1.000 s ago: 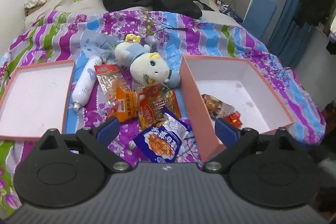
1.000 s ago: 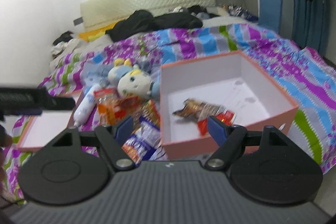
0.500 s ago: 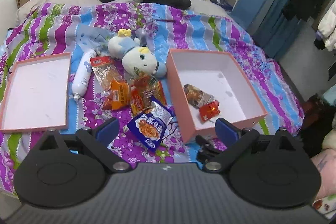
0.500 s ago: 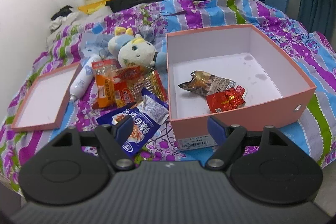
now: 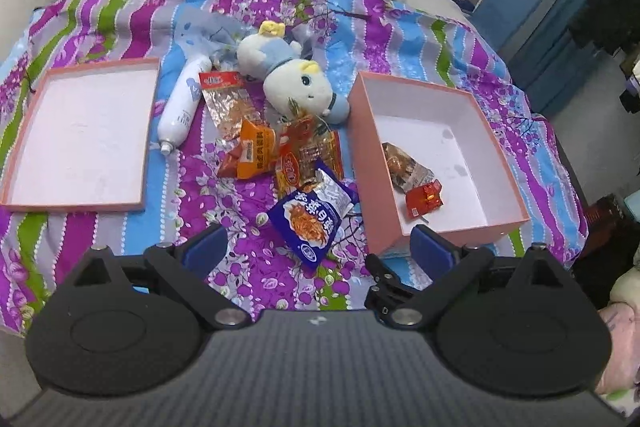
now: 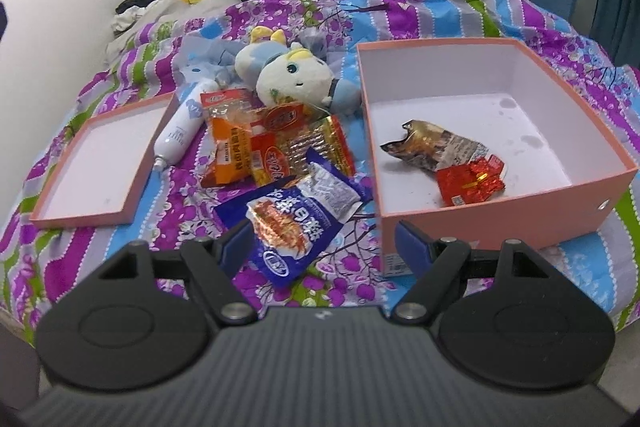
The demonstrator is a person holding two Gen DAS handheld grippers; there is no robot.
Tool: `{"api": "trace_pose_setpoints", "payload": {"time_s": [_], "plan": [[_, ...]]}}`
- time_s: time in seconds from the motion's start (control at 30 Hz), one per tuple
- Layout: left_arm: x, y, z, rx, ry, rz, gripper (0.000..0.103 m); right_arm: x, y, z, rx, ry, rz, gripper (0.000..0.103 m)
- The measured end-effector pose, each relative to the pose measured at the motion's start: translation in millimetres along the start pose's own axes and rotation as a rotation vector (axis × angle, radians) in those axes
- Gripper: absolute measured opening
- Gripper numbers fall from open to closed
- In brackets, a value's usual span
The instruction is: Organize snacks
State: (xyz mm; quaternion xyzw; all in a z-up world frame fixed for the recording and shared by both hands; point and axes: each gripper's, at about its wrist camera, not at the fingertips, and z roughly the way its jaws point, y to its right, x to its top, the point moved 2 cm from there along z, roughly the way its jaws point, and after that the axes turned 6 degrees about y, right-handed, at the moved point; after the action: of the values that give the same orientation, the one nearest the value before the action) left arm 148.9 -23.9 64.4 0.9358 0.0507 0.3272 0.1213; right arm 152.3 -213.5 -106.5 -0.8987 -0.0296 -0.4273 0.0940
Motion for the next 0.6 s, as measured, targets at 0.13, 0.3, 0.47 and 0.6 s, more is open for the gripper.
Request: {"api": "trace_pose_setpoints", "payload": {"time_s": [0.13, 0.3, 0.47, 0.6], "plan": [[-0.5, -1.4, 4.6, -0.003, -0.016, -0.006, 0.099, -5.8, -3.1, 4.5, 0.009, -0.024, 0.009, 0.079], [-1.4, -7.3, 15.4, 0.024, -0.041, -0.015, 0.099, -12.0, -7.5, 9.1, 0.027, -0.045, 0.011, 0.079], [-2.5, -11.4, 25.6, 0.023, -0.074, -0.033, 0.099, -14.2, -9.7, 16.9, 0.039, -0.064, 0.022, 0.079], [-0.2, -17.5, 41.8, 0.024, -0.107, -0.063, 0.099, -16.6, -8.7, 22.2, 0.035, -0.065, 0.036, 0.079]]}}
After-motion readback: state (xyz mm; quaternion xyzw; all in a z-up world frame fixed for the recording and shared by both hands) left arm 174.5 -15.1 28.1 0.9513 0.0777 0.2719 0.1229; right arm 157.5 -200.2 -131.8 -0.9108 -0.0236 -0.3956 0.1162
